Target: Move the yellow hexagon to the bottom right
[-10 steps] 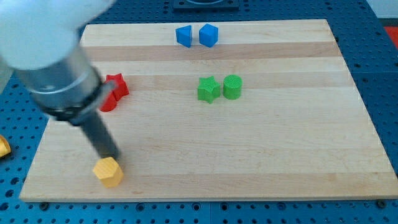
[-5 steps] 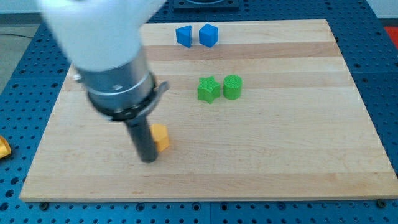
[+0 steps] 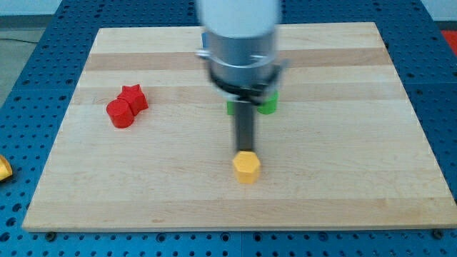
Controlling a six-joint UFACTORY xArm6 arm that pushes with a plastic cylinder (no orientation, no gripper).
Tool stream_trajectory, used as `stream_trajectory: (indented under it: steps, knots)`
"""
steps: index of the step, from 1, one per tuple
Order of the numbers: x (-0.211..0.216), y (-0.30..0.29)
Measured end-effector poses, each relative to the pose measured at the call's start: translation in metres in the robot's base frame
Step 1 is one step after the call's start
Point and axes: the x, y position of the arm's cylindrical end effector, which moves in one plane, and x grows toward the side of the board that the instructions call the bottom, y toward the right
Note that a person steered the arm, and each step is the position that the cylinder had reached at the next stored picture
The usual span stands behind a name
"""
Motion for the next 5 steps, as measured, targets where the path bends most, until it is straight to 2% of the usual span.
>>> stream_trajectory:
  steps: [2,3,4,5]
  knots:
    - [0.002,-0.058]
    - [0.021,-0.089]
    - [0.049,-0.058]
    - [0.033,0.019]
